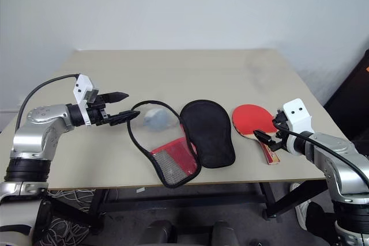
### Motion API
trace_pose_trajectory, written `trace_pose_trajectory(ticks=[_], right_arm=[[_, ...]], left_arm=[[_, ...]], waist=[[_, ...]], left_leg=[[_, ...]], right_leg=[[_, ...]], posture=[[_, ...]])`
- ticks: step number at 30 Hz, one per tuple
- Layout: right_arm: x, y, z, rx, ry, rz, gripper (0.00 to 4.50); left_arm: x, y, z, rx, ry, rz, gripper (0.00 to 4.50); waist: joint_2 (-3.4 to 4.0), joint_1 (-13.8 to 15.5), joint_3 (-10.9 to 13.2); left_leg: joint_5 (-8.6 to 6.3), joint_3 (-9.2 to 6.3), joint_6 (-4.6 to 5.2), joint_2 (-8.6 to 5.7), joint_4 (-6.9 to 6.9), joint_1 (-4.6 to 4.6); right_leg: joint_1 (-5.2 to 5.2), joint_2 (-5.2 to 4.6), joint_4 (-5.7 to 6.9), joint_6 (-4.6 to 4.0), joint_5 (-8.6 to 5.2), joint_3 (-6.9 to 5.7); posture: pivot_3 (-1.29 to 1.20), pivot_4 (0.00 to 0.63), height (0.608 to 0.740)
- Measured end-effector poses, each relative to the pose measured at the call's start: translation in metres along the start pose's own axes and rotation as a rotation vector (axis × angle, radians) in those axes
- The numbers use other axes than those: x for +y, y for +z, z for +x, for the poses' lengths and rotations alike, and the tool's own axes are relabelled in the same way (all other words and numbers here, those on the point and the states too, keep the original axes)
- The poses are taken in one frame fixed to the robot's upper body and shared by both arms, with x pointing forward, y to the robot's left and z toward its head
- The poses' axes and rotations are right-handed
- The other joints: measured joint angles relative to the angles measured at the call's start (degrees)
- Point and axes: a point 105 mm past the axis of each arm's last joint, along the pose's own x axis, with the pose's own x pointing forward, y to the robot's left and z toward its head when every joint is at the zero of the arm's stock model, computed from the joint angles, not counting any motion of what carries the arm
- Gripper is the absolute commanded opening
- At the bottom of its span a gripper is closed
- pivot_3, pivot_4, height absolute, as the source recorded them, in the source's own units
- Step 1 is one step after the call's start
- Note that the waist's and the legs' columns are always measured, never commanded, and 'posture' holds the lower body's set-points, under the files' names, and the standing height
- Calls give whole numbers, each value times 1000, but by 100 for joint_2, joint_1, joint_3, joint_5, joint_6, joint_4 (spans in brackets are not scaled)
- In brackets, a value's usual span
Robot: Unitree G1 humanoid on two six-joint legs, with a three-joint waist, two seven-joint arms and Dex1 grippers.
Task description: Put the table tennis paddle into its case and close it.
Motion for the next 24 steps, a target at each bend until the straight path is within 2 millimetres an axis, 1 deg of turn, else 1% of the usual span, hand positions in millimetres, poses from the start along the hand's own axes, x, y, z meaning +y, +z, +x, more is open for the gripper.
trace_pose_trajectory(ticks=[1,5,9,14,18,21,24], right_arm=[[-4,-5,1,21,-22,14,4500],[-6,-21,9,97,-17,57,4500],[-12,-37,14,168,-41,107,4500],[-13,-58,20,233,-77,178,4500],[-13,-68,24,254,-101,217,4500],[-12,-69,28,253,-111,239,4500],[-13,-70,32,252,-129,257,3912]], left_arm=[[0,-1,-2,5,2,-4,4467],[-3,-10,-8,25,19,-16,4467],[-1,-9,-11,25,41,-15,4467],[-3,-11,-11,30,41,-15,4467],[-3,-14,-12,37,45,-27,4467],[-3,-14,-12,38,46,-27,4467],[-3,-14,-12,38,50,-28,4500]], waist=[[1,1,0],[-2,0,0],[-2,3,0],[-1,1,0],[-2,-2,0],[-1,-2,0],[-1,-2,0]], left_leg=[[0,-1,0,0,0,0],[0,-1,0,0,0,0],[0,-2,0,-1,2,0],[0,-1,0,-1,0,0],[0,-1,0,0,0,1],[0,-1,0,0,0,1],[0,-1,0,0,0,1]], right_leg=[[0,0,0,0,0,-1],[1,0,0,0,0,-1],[2,0,0,0,0,-1],[1,1,0,-1,0,-1],[2,1,0,0,0,-1],[1,2,1,0,0,-1],[1,2,1,-1,1,0]], posture=[[0,0,740],[0,0,740],[0,0,740],[0,0,740],[0,0,740],[0,0,740],[0,0,740]])
